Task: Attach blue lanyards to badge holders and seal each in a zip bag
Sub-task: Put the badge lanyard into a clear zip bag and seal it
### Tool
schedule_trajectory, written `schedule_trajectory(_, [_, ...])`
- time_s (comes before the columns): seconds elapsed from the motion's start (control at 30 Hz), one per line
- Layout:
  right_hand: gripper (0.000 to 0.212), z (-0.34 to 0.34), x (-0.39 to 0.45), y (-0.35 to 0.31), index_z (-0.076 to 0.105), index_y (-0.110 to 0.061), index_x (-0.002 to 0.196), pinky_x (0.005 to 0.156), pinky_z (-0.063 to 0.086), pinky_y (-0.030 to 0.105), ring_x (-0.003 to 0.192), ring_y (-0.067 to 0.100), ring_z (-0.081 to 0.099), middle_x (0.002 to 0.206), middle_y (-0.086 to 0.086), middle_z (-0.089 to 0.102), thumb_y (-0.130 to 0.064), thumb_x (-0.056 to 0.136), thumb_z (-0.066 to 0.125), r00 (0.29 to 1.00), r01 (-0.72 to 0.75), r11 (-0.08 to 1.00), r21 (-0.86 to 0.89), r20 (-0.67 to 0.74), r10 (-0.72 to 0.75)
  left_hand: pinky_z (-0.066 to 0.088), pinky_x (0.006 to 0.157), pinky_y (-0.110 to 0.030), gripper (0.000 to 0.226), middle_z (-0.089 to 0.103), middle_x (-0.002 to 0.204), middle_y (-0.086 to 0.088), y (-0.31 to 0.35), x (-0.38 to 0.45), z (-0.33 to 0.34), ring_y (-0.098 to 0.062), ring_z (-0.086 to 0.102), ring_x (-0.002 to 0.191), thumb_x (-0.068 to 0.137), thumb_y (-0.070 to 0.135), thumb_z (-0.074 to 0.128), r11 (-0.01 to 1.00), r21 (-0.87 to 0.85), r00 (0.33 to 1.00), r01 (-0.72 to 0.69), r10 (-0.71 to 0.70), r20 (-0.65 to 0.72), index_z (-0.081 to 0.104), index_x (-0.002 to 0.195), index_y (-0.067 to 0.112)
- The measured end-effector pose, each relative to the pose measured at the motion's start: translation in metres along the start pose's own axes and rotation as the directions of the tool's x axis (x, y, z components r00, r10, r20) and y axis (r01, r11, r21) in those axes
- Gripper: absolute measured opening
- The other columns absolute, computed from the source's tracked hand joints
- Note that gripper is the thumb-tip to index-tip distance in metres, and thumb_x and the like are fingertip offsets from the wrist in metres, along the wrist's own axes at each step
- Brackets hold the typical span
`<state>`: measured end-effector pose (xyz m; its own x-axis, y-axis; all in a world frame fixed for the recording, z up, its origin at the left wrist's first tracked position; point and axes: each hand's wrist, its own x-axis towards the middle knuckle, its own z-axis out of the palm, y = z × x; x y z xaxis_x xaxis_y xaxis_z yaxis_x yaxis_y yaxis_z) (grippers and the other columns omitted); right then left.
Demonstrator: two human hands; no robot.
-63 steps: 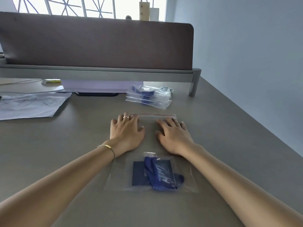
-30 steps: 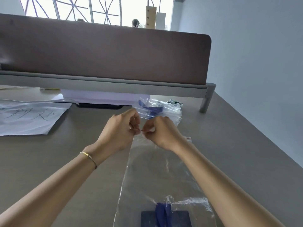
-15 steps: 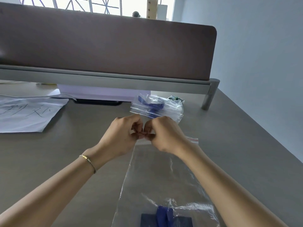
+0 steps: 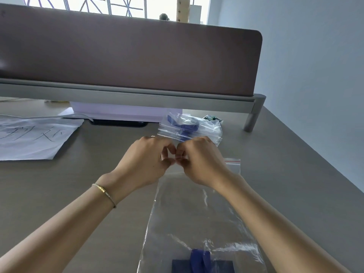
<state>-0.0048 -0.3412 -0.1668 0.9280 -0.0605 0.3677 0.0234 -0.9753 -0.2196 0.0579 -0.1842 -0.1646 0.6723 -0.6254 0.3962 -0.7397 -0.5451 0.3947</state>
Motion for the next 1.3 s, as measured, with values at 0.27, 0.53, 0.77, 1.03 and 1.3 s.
schedule_trajectory(0.27, [0.012,-0.001,-0.001,0.000,0.074,-0.025,0.082,0.069,0.040,0.025,0.085,0.024,0.065,0.080,-0.005,0.073,-0.015,0.079,0.069,1.000,-0.004,1.000,0.015,0.029,0.003,0.029,0.065,-0.022,0.026,0.063,0.083,0.011,0.001,-0.003,-0.001,-0.017,0.058,0.087,0.076,0.000,0.059,0.973,0.205,0.994,-0.100,0.105,-0.010,0.068,0.086,0.022])
schedule_trajectory(0.53, [0.008,-0.006,-0.003,0.003,0.076,-0.022,0.080,0.073,0.030,0.025,0.082,0.028,0.062,0.075,0.000,0.071,-0.017,0.077,0.070,0.997,0.066,0.996,-0.067,-0.042,-0.068,0.040,0.070,-0.026,0.006,0.066,0.083,0.009,0.008,-0.002,0.003,-0.019,0.063,0.086,0.081,0.025,0.074,0.957,0.214,0.978,-0.198,0.208,-0.026,0.071,0.085,0.028])
schedule_trajectory(0.77, [0.009,-0.010,-0.001,0.006,0.078,-0.028,0.086,0.077,0.050,0.029,0.090,0.024,0.063,0.083,-0.003,0.075,-0.021,0.081,0.074,1.000,0.011,0.998,0.066,0.028,-0.013,0.030,0.059,-0.021,0.026,0.062,0.068,0.010,0.004,-0.002,-0.002,-0.020,0.061,0.067,0.066,0.006,0.079,0.962,0.235,0.985,-0.142,0.161,-0.064,0.066,0.070,0.029])
schedule_trajectory(1.03, [0.010,-0.015,-0.002,0.010,0.077,-0.026,0.085,0.070,0.036,0.023,0.086,0.020,0.064,0.084,-0.005,0.075,-0.017,0.081,0.074,1.000,0.002,0.999,0.046,0.022,-0.003,0.022,0.057,-0.006,0.019,0.061,0.074,0.012,-0.001,-0.001,-0.003,-0.014,0.052,0.070,0.076,0.012,0.074,0.983,0.169,0.995,-0.073,0.084,-0.054,0.067,0.075,0.029])
schedule_trajectory(1.3, [0.015,-0.013,-0.001,0.016,0.075,-0.023,0.078,0.068,0.037,0.024,0.081,0.023,0.064,0.078,-0.004,0.073,-0.009,0.076,0.070,0.999,0.032,0.999,0.020,-0.017,-0.032,0.035,0.060,-0.018,0.011,0.062,0.082,0.013,-0.003,0.000,-0.005,-0.014,0.055,0.078,0.082,0.019,0.071,0.992,0.123,1.000,-0.005,0.008,-0.023,0.067,0.082,0.029])
